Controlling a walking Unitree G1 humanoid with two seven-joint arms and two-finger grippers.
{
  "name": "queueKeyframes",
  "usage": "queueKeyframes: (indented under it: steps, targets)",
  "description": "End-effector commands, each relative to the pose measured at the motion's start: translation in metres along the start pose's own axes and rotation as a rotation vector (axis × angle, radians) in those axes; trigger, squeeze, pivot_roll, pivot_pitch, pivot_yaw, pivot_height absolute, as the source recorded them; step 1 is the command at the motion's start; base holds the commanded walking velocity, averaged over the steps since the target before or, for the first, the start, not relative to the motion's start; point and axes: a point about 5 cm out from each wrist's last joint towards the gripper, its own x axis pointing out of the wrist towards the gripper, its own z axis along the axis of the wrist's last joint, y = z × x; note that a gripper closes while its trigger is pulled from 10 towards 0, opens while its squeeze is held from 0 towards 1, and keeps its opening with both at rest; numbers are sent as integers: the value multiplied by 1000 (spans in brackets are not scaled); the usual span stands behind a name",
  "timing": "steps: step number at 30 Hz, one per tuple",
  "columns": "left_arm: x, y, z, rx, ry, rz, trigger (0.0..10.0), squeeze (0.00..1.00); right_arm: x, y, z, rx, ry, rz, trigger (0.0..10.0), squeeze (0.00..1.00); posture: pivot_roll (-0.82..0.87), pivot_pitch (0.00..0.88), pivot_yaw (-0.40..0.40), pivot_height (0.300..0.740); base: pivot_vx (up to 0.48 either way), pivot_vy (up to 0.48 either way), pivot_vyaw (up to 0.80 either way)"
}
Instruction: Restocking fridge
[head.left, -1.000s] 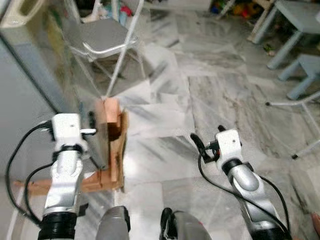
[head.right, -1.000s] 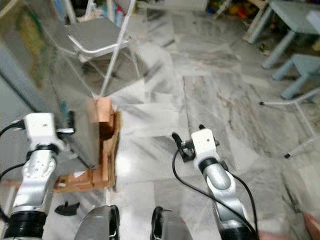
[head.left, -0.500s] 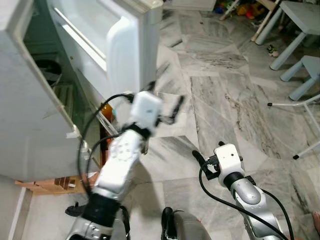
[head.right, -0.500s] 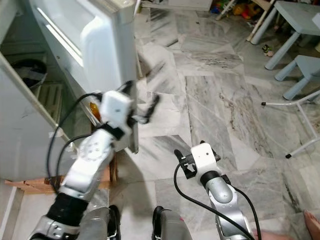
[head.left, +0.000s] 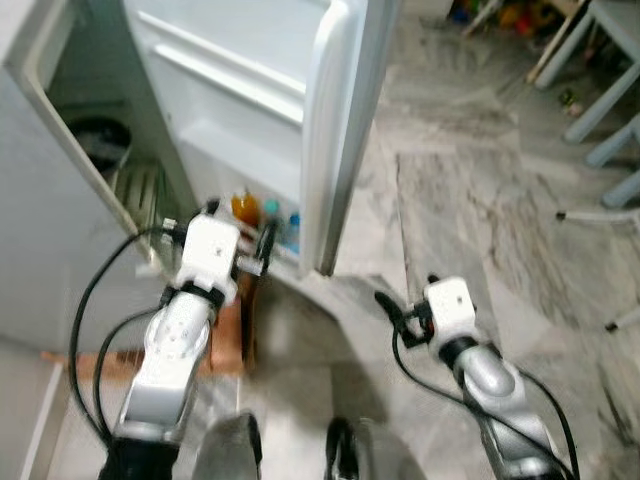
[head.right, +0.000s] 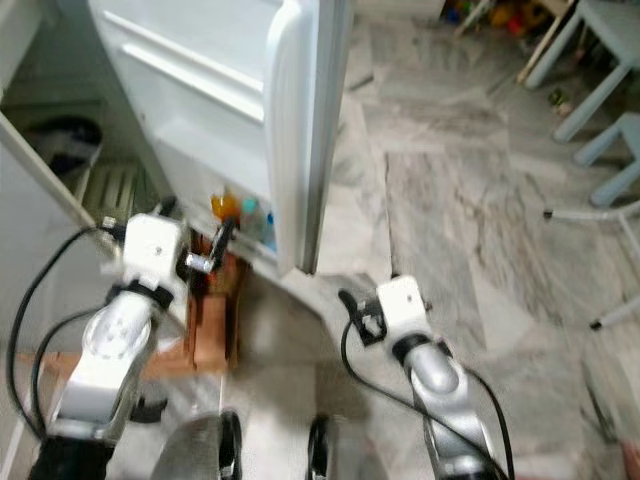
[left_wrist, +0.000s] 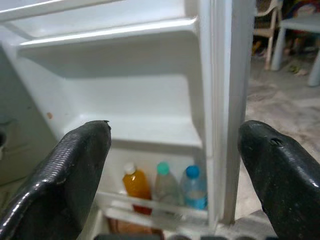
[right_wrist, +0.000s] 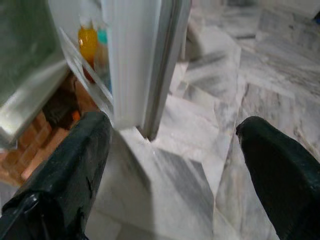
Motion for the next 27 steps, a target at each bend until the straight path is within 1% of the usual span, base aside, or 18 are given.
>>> queueKeyframes:
  steps: [1, 4, 8, 9, 11, 16, 21, 24, 27]
  targets:
    - [-1, -5, 4, 3, -10, -12, 10000, 0, -1, -3, 2, -4, -8, -13, 10000, 0, 115, 175, -51, 740, 304, -368, 0]
    - [-2, -10, -1, 7, 15, -22, 10000, 0, 2, 0, 3, -20, -4, -1, 10000, 0, 113, 173, -56, 740, 311, -360, 0]
    - [7, -18, 1, -4, 5, -40, 10000, 0, 3, -1, 2, -2, 0, -8, 10000, 0, 108, 169, -60, 740, 339, -336, 0]
    - [11, -21, 0, -2, 7, -45, 10000, 0, 3, -1, 1, 1, 3, -10, 10000, 0, 97, 159, -67, 740, 368, -304, 0]
    - [13, -22, -1, 1, 10, -46, 10000, 0, 4, -2, 1, 0, 4, -11, 10000, 0, 96, 157, -67, 740, 368, -304, 0]
    - [23, -25, -2, 24, 13, -51, 10000, 0, 5, -2, 1, -2, 2, -21, 10000, 0, 86, 147, -63, 740, 437, 0, 0]
    - [30, -27, -2, 26, 11, -62, 10000, 0, 5, -2, 2, -5, 2, -25, 10000, 0, 83, 145, -64, 740, 442, 0, 0]
    - [36, -28, -11, 47, 65, -42, 10000, 0, 6, -2, 2, -5, 0, -27, 10000, 0, 81, 141, -65, 740, 471, 0, 0]
    - [43, -26, -15, 71, 90, -6, 10000, 0, 7, -3, 3, -7, -2, -30, 10000, 0, 79, 138, -65, 740, 480, 0, 0]
